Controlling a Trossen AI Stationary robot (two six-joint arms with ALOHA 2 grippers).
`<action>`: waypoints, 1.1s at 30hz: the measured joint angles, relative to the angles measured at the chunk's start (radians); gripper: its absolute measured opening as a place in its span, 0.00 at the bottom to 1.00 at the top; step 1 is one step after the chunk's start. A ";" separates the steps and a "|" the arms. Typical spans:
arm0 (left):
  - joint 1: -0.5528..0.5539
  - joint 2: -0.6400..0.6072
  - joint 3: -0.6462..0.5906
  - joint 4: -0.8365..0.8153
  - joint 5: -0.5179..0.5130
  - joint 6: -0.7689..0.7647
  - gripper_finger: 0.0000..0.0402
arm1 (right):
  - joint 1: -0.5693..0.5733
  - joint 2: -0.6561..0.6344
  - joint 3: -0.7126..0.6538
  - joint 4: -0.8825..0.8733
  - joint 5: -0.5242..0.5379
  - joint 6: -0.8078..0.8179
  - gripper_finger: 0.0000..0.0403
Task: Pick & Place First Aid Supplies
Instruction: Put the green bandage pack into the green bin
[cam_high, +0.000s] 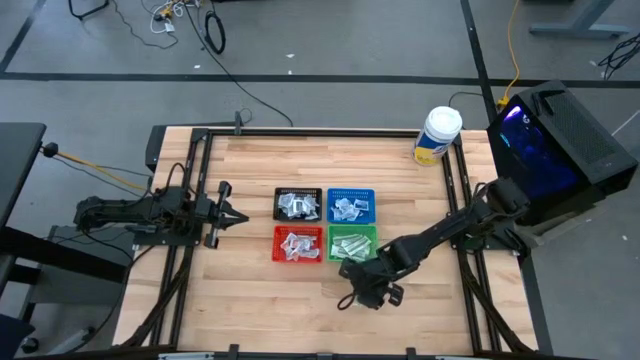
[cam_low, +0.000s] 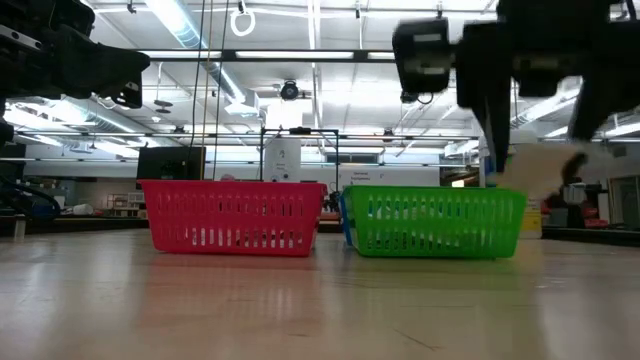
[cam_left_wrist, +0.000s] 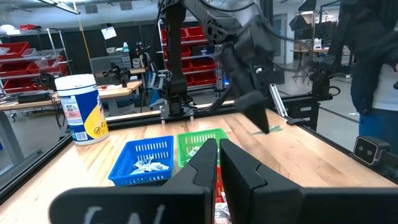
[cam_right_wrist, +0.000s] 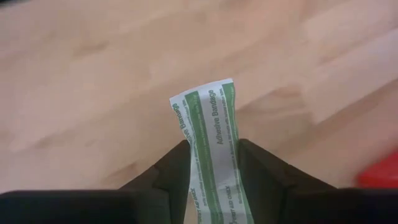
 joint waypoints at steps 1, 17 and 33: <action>0.000 0.000 0.000 0.000 0.000 0.000 0.06 | 0.001 -0.010 0.000 0.015 -0.002 0.000 0.33; 0.000 0.000 0.000 0.000 0.000 0.000 0.06 | -0.088 -0.167 0.002 0.123 0.213 0.156 0.33; 0.000 0.000 0.000 0.000 0.000 0.000 0.06 | -0.214 -0.168 -0.009 -0.067 0.308 0.599 0.33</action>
